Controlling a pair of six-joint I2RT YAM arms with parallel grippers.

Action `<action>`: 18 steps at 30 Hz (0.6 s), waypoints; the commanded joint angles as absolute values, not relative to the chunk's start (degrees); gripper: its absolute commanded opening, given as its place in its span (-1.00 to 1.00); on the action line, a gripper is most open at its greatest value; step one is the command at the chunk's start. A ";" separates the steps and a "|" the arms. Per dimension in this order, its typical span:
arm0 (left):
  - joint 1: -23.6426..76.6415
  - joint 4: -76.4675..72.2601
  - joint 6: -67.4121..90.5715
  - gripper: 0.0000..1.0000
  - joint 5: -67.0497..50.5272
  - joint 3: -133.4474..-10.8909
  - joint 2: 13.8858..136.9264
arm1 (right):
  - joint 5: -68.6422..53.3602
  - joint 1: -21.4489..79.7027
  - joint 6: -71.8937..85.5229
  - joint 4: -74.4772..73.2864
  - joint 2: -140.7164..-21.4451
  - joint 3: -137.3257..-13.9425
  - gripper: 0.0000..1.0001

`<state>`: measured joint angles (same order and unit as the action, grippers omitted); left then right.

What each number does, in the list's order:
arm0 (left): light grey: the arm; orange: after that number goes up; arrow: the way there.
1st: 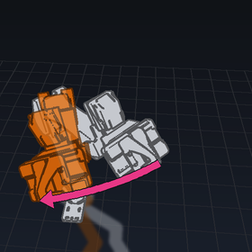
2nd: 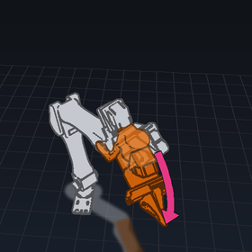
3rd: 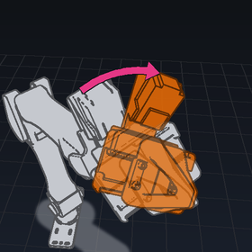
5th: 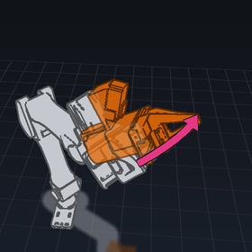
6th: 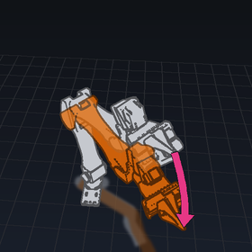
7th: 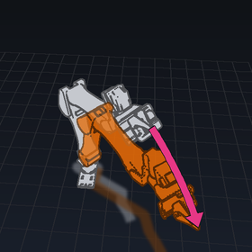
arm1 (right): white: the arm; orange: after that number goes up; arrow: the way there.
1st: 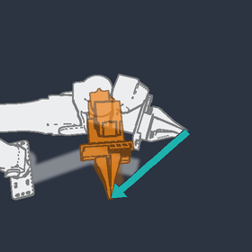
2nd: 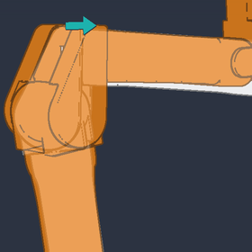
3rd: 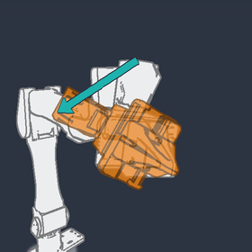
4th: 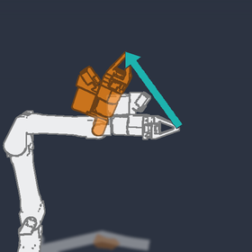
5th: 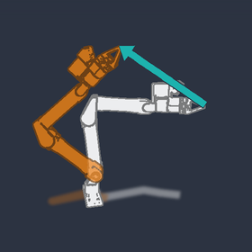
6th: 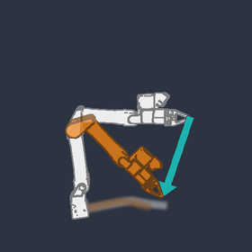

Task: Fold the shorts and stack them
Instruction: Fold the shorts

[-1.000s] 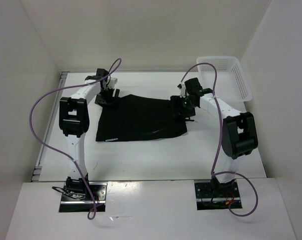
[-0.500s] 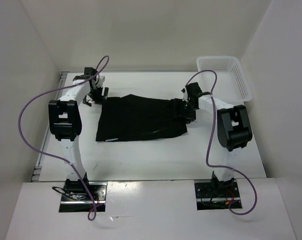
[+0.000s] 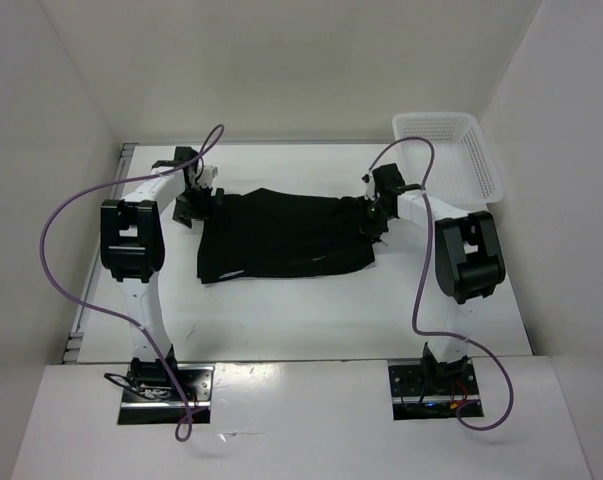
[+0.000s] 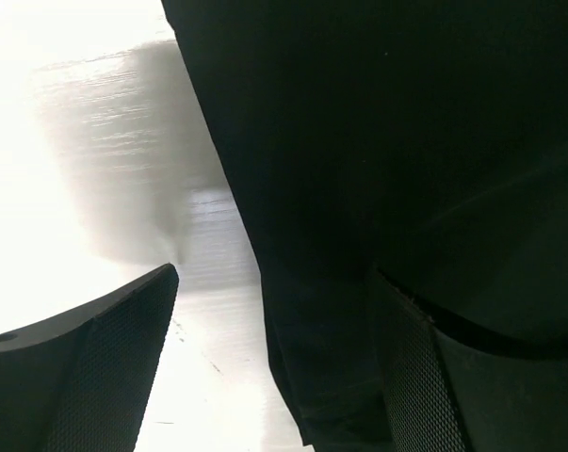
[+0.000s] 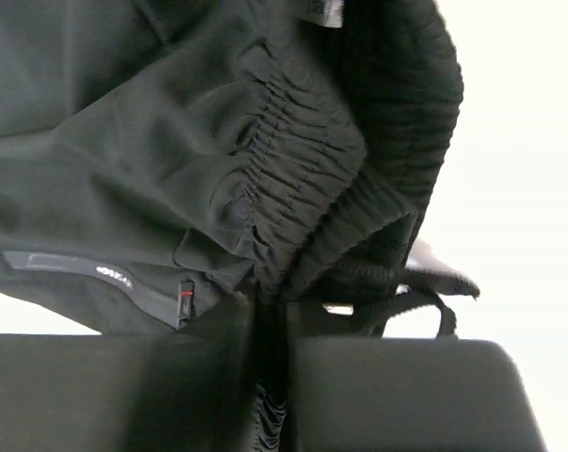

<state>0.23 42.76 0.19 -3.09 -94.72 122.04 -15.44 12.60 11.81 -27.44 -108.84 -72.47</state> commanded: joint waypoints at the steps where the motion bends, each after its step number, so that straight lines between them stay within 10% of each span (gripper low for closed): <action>1: 0.26 42.19 0.00 0.74 -6.32 -94.66 123.22 | -14.06 11.17 9.58 -28.30 -103.63 -71.11 -0.50; 3: 0.26 42.19 0.00 0.74 -6.94 -95.19 123.22 | -15.72 11.16 10.10 -28.30 -102.83 -69.53 0.35; 5: 0.79 42.19 0.00 0.74 -6.94 -95.19 123.22 | -18.09 11.16 10.11 -28.30 -102.30 -68.74 0.55; 18: 0.79 42.71 0.00 0.74 -6.24 -90.97 121.29 | -17.70 9.76 13.27 -23.99 -110.56 -72.42 0.55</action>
